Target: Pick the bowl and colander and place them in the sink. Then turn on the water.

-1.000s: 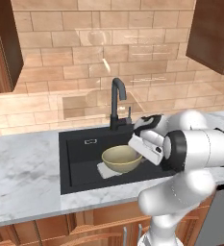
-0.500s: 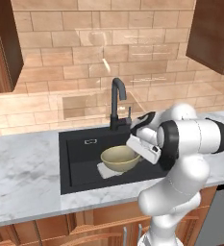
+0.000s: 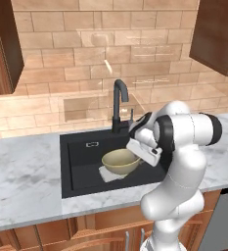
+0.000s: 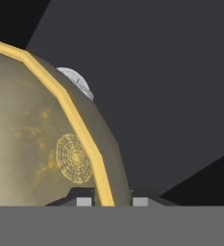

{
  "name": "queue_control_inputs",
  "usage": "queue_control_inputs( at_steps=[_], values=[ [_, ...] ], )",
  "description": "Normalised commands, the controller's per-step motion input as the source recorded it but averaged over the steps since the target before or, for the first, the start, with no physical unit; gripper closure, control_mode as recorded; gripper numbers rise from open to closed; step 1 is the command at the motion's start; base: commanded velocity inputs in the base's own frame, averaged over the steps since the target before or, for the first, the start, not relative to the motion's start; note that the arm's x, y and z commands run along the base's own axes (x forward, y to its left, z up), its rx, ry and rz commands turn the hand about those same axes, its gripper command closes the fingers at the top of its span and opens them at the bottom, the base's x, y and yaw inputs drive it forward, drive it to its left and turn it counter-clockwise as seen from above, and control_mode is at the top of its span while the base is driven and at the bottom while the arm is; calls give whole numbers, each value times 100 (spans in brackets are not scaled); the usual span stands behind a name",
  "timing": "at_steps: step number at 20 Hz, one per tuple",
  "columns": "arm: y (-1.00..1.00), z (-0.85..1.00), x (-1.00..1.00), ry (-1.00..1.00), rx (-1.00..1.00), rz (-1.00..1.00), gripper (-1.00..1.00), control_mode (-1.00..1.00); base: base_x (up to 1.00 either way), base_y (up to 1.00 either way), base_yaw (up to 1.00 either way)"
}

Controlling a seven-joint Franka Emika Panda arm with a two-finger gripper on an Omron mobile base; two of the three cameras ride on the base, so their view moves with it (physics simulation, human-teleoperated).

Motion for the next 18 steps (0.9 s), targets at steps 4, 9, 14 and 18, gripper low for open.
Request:
queue_control_inputs(
  at_steps=[4,9,14,18],
  values=[
    [2,-36,17,0,-3,0,100,-100,0,0,0],
    [2,-37,16,0,-3,0,100,-100,0,0,0],
    [0,-24,27,0,-1,0,100,-100,0,0,0],
    [0,-38,27,0,-3,0,100,-100,0,0,0]
  ],
)
